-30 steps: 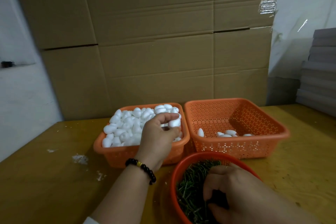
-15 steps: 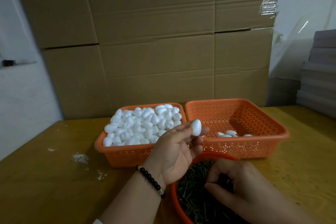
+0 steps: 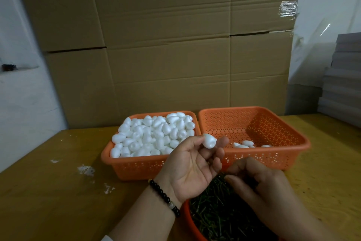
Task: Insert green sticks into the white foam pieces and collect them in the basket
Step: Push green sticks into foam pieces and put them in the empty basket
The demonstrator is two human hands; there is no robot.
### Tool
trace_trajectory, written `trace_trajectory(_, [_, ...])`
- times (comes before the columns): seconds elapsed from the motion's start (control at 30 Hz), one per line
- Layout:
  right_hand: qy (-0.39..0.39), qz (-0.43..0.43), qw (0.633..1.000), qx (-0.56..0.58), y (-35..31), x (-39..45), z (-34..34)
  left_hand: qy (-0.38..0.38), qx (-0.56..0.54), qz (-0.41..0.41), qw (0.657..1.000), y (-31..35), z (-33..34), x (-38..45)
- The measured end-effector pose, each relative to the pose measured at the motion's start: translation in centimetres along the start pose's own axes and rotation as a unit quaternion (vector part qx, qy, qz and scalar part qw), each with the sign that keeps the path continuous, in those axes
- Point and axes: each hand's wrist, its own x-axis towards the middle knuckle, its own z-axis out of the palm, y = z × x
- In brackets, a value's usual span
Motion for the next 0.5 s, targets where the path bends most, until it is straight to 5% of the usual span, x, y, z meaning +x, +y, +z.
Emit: trace_trajectory(0.5, [0.132, 0.023, 0.991, 0.011, 1.2, 0.1, 0.1, 0.070, -0.008, 0.022, 0.997, -1.8, 0.5, 0.5])
